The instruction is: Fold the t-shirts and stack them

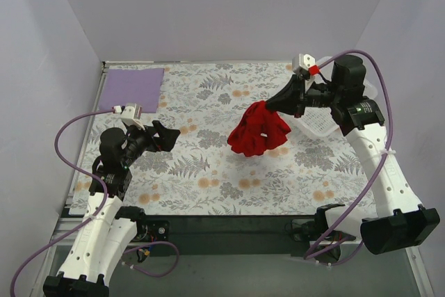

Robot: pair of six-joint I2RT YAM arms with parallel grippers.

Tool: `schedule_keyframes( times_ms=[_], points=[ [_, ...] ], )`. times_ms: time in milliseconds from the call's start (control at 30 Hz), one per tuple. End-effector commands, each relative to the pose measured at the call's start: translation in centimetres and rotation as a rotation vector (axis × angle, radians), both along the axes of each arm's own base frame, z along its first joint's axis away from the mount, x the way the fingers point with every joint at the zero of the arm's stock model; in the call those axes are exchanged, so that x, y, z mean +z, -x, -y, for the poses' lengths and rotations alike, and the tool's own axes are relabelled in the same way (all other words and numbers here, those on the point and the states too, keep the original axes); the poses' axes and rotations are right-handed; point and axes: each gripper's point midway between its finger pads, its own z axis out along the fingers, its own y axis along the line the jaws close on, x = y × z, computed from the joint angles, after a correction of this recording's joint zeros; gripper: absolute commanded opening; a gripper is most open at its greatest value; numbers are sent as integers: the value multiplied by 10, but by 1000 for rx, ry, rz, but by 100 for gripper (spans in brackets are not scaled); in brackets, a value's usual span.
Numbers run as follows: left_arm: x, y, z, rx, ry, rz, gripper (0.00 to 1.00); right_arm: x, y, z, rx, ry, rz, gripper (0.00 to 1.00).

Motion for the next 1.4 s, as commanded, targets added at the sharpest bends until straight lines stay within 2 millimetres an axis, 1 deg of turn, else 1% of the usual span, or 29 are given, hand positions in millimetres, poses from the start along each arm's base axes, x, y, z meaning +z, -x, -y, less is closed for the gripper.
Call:
schedule_keyframes(
  times_ms=[0, 133, 167, 233, 267, 333, 367, 400, 433, 467, 500, 567, 600, 667, 733, 767, 833, 867, 900, 933, 1000, 1033, 1100, 1133, 1200, 1233, 1300, 1333, 1367],
  points=[
    [5, 1, 1, -12, -11, 25, 95, 9, 8, -1, 6, -5, 71, 1],
    [6, 1, 2, -14, -10, 28, 95, 1, 2, -1, -26, 15, 66, 1],
    [6, 1, 2, -15, -11, 29, 95, -1, 1, -1, -34, 20, 64, 4],
    [7, 1, 2, -17, -11, 31, 95, -9, -4, 0, -60, 38, 68, 15],
    [8, 2, 2, -17, -9, 33, 95, -11, -7, 2, -79, 45, 70, 47],
    [8, 2, 2, -15, -10, 35, 95, -22, -21, 7, -152, 83, 82, 82],
    [8, 2, 2, -15, -10, 38, 95, -31, -27, 10, -191, 107, 81, 97],
    [9, 2, 2, -17, -10, 41, 95, -40, -44, 21, -297, 159, 105, 98],
    [9, 2, 2, -17, -8, 41, 95, -46, -54, 29, -356, 192, 119, 98],
    [10, 3, 2, -17, -9, 44, 95, -59, -62, 37, -412, 229, 115, 98],
    [10, 4, 2, -18, -7, 47, 95, -67, -77, 53, -523, 286, 127, 98],
    [12, 4, 3, -23, -8, 52, 95, -89, -89, 69, -614, 352, 96, 98],
    [13, 5, 4, -26, -7, 58, 95, -99, -97, 81, -685, 394, 82, 98],
    [14, 6, 5, -30, -4, 60, 95, -122, -100, 88, -716, 443, 35, 98],
    [15, 7, 6, -36, -2, 64, 95, -138, -109, 96, -771, 484, 7, 98],
    [14, 7, 7, -38, -3, 65, 95, -143, -113, 99, -793, 498, -3, 97],
    [15, 8, 8, -42, -2, 66, 95, -150, -127, 113, -880, 545, -16, 96],
    [15, 9, 9, -48, -1, 67, 95, -162, -134, 114, -891, 570, -52, 95],
    [15, 9, 10, -51, 1, 66, 95, -167, -139, 117, -910, 593, -62, 95],
    [15, 10, 11, -56, 0, 67, 95, -174, -148, 116, -911, 610, -82, 94],
    [15, 10, 12, -62, 2, 66, 95, -184, -157, 116, -915, 633, -106, 94],
    [15, 10, 12, -62, 2, 68, 95, -194, -167, 115, -915, 658, -126, 94],
    [16, 11, 13, -67, 1, 68, 95, -205, -176, 119, -934, 702, -153, 92],
    [16, 11, 13, -65, 1, 70, 95, -212, -186, 119, -936, 720, -169, 91],
    [16, 11, 13, -68, 1, 71, 95, -221, -191, 118, -928, 744, -189, 87],
    [16, 12, 14, -71, 2, 73, 95, -232, -194, 118, -919, 766, -208, 86],
    [16, 11, 14, -71, 2, 73, 95, -237, -199, 118, -902, 791, -209, 79],
    [16, 11, 15, -75, 4, 71, 95, -247, -199, 118, -887, 813, -227, 76],
    [16, 12, 15, -77, 4, 69, 95, -249, -200, 117, -870, 820, -226, 64]
  ],
)
